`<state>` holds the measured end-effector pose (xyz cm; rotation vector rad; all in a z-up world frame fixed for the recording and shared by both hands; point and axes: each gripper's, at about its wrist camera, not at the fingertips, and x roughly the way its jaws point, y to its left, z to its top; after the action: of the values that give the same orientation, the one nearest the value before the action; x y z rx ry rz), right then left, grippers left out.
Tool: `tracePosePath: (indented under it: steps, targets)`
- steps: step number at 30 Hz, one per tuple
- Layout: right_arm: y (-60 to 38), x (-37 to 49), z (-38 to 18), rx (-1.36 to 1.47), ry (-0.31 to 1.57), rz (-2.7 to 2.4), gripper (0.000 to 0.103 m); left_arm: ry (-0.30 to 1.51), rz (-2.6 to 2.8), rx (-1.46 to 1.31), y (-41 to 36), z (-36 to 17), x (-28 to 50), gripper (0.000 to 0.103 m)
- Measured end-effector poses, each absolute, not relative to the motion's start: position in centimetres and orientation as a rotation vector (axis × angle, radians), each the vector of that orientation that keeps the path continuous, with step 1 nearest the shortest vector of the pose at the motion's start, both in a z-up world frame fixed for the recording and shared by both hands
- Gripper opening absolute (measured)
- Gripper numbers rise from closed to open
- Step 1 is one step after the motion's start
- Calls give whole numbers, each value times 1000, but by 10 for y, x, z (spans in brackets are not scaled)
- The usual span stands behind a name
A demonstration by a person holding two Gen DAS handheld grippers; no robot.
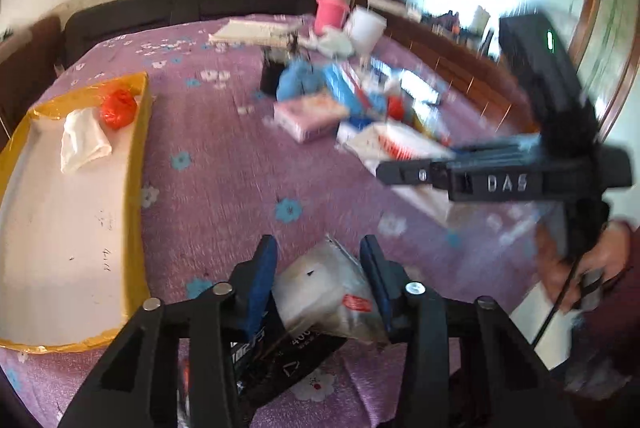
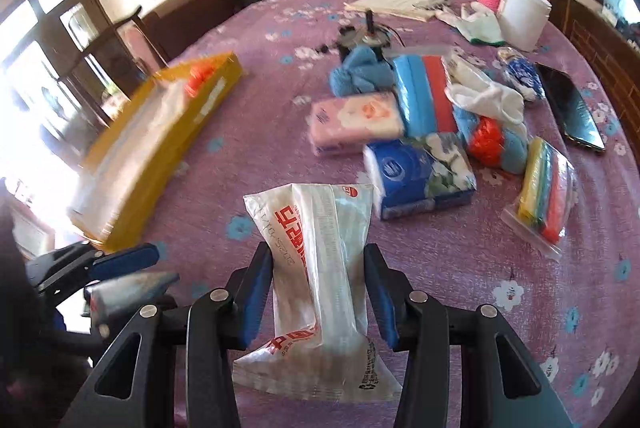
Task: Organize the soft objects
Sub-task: 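Carry the tissue packet over the yellow tray and open the right gripper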
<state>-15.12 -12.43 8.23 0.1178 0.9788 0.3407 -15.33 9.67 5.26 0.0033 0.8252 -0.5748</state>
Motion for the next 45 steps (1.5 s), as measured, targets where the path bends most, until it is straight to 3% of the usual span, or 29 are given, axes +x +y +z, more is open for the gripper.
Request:
tracePosePath:
  steps: [12,19,26,31,38,42,45]
  targets:
    - [-68,-135,125,151,921,500,50,741,-533,-423,230,99,-124,31]
    - [13,-99,150,136,886,619,50,757,-412,-564,309,94,-69,27]
    - [102,-47,116,59,982,628,50,773,-277,-776,358,40,-7,24]
    - [133,-25,92,24,1016,575,50,615,-214,-779,363,55,0,25]
    - [138,-4,92,-54,969,467,53,447,-334,-963,392,42,-5,51]
    - [131,-7,110,-82,904,372,56,423,-376,-978,399,41,-7,53]
    - [105,-52,139,-11,867,494,66,401,-409,-1000,405,42,-9,55]
